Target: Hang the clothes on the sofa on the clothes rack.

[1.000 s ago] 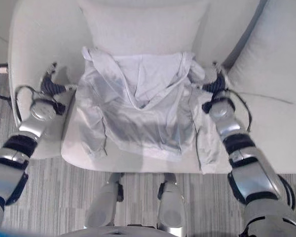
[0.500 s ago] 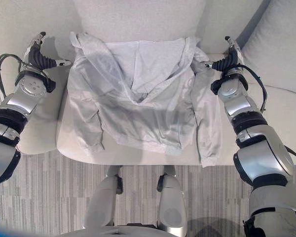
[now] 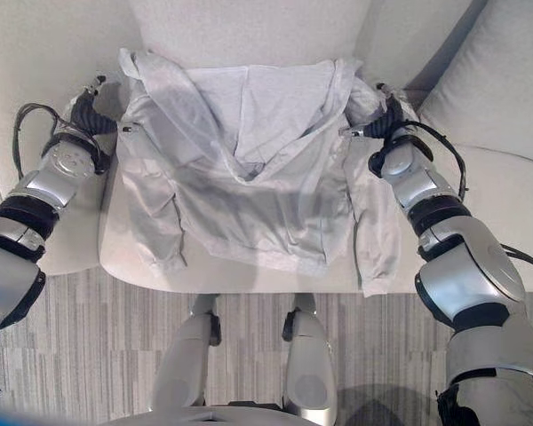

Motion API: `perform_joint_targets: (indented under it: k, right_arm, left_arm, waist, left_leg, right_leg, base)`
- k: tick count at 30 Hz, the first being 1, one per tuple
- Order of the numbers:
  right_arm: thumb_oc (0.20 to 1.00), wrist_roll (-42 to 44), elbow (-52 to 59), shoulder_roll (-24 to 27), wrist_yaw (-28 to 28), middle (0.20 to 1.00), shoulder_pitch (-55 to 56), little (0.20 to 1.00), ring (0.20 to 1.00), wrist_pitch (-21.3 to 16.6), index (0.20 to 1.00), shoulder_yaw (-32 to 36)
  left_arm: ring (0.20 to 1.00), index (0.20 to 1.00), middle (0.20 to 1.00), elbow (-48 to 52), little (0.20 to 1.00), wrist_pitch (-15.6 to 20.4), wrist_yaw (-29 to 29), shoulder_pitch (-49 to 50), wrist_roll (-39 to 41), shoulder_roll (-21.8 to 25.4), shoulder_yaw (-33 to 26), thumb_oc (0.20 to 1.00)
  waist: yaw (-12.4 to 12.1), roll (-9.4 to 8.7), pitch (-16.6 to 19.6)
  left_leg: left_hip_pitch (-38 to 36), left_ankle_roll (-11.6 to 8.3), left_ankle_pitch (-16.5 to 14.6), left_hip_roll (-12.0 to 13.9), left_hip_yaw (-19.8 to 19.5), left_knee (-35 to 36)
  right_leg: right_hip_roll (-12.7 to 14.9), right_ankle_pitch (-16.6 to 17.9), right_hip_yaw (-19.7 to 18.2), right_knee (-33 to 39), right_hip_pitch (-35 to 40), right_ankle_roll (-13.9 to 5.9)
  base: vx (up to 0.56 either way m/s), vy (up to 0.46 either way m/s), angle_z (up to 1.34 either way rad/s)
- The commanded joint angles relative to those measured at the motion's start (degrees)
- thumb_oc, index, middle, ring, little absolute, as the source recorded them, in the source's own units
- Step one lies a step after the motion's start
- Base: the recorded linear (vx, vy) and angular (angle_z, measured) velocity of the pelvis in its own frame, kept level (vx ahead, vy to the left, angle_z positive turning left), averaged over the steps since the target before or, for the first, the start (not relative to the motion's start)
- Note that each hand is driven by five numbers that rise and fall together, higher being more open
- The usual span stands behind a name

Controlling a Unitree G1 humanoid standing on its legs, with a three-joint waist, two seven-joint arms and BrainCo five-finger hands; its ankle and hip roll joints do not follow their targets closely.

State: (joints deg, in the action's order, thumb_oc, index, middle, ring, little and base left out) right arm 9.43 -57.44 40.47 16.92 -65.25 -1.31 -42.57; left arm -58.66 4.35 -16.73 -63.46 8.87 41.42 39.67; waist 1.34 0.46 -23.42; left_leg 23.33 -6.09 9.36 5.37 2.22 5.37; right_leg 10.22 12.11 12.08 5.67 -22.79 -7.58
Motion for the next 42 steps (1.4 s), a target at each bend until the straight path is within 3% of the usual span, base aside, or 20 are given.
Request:
perform_joint_targets:
  k: [1, 31, 42]
  right_arm:
    - [1.0, 0.31, -2.5, 1.79, 0.11, 1.0, -6.66, 1.0, 1.0, -0.82, 1.0, -0.35]
    - [1.0, 1.44, -5.35, 0.72, 0.18, 1.0, -15.98, 1.0, 1.0, -0.99, 1.0, -6.88]
    - [1.0, 1.77, 0.39, -0.32, 1.76, 1.0, -13.56, 1.0, 1.0, -1.81, 1.0, -6.14]
  left_arm:
    - [1.0, 1.0, 1.0, -4.09, 1.0, 0.58, 0.33, -8.12, 1.23, 1.16, 1.68, 1.0]
    - [1.0, 1.0, 1.0, -7.25, 1.0, -0.08, 3.0, -17.62, -1.91, -0.29, 11.42, 1.0]
    - [1.0, 1.0, 1.0, -3.72, 1.0, -0.33, 1.87, -17.82, -2.84, -1.93, 12.79, 1.0]
  waist:
    - [-1.4, 0.01, -0.48]
    - [-0.8, 0.57, -2.81]
    - [-0.47, 0.76, -3.46]
  left_leg:
    - [1.48, -2.45, 0.2, -2.36, -2.09, -0.37]
    - [7.51, -2.49, 1.81, -2.92, -2.38, -0.37]
    - [6.98, -2.21, 1.58, -3.1, -2.32, -0.37]
  right_leg:
    - [2.23, 1.36, -0.76, -0.67, -2.7, -7.42]
    - [2.05, 3.08, -1.58, -0.67, -9.16, -7.42]
    - [2.11, 3.01, -2.0, -0.67, -9.01, -7.42]
  base:
    - [0.0, 0.0, 0.0]
    - [0.0, 0.0, 0.0]
    - [0.0, 0.0, 0.0]
